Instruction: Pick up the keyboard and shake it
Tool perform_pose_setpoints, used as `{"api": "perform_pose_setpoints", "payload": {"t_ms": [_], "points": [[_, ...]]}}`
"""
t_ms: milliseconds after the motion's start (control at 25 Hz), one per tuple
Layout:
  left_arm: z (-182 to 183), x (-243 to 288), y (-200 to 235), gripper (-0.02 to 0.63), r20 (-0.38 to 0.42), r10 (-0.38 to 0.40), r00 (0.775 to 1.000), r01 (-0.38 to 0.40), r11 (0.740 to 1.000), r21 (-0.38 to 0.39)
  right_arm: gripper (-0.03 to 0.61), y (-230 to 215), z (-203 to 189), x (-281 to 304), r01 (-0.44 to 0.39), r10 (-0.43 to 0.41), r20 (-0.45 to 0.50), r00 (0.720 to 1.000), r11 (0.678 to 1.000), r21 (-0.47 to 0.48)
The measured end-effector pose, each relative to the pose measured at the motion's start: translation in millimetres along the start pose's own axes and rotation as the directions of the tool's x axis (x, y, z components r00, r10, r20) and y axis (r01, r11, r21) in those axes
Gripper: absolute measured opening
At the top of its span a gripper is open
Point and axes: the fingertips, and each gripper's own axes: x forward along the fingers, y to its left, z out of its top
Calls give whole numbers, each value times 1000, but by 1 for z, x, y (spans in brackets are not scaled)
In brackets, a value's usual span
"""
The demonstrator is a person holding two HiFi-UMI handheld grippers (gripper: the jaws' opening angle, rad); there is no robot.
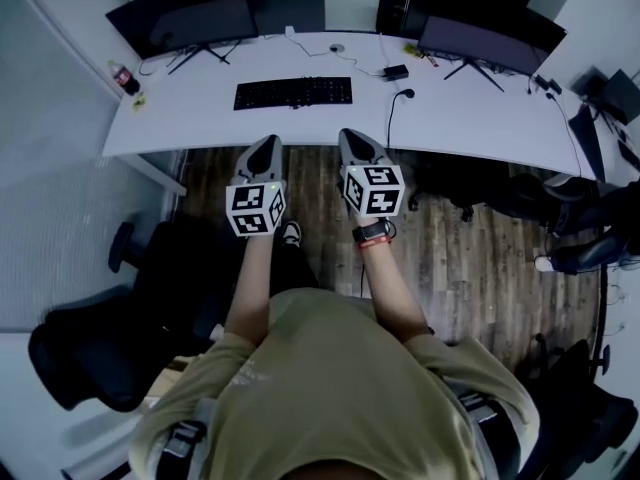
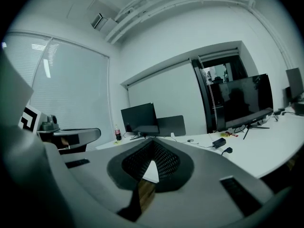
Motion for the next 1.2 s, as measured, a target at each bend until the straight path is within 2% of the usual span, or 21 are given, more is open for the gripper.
{"api": "perform_pose_setpoints", "payload": {"t_ms": [120,320,600,760,960,1200], "points": [[0,35,27,20,-13,-16,1000,16,1000,-1,23,-8,8,41,22,-22,-1,1000,1000,12],[9,99,79,20,-22,-55,998,53,995,-90,23,-6,17,116,32,-31,-27,999,999,42],[9,181,128,20,-67,-91,994,87,994,-64,25,-21,43,203,65,-64,-27,998,998,28],[0,216,156,20,-80,-102,992,97,993,-60,25,-25,40,248,65,-63,-60,996,997,34],[-2,253,197,20,-74,-78,994,73,995,-63,25,-28,35,300,75,-70,-99,993,996,47],[-15,288,237,20,-130,-100,987,90,993,-78,25,-29,28,351,94,-87,-133,987,994,54]]}}
